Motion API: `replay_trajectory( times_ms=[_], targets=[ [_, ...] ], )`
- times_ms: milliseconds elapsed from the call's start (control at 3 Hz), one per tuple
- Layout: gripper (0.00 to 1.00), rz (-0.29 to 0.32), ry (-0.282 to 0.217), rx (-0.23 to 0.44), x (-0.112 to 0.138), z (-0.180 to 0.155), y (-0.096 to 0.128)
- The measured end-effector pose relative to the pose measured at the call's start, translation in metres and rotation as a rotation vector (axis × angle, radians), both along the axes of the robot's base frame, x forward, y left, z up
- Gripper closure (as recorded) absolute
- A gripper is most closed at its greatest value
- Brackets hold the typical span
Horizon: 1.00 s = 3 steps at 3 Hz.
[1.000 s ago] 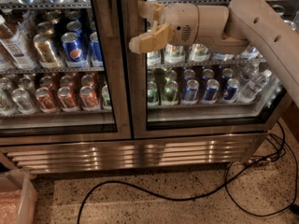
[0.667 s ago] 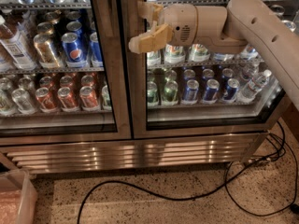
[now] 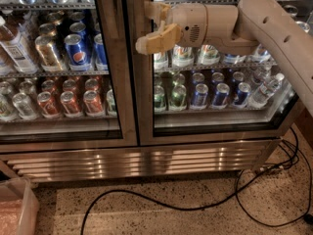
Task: Open right fridge door
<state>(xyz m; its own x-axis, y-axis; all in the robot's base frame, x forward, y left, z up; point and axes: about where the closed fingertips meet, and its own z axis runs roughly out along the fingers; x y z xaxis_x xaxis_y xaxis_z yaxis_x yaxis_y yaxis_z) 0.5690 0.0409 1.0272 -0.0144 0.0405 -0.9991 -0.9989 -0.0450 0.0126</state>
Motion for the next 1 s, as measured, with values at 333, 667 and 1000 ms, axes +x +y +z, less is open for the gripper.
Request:
replay_trajectory(
  times_ms=[333, 667, 1000],
  targets=[
    [0.0, 0.004, 0.005, -0.006, 0.002, 0.0, -0.002],
    [0.0, 0.005, 0.007, -0.009, 0.003, 0.001, -0.002],
    [0.0, 0.028, -0.037, -0.015, 0.016, 0.017, 0.005]
  ],
)
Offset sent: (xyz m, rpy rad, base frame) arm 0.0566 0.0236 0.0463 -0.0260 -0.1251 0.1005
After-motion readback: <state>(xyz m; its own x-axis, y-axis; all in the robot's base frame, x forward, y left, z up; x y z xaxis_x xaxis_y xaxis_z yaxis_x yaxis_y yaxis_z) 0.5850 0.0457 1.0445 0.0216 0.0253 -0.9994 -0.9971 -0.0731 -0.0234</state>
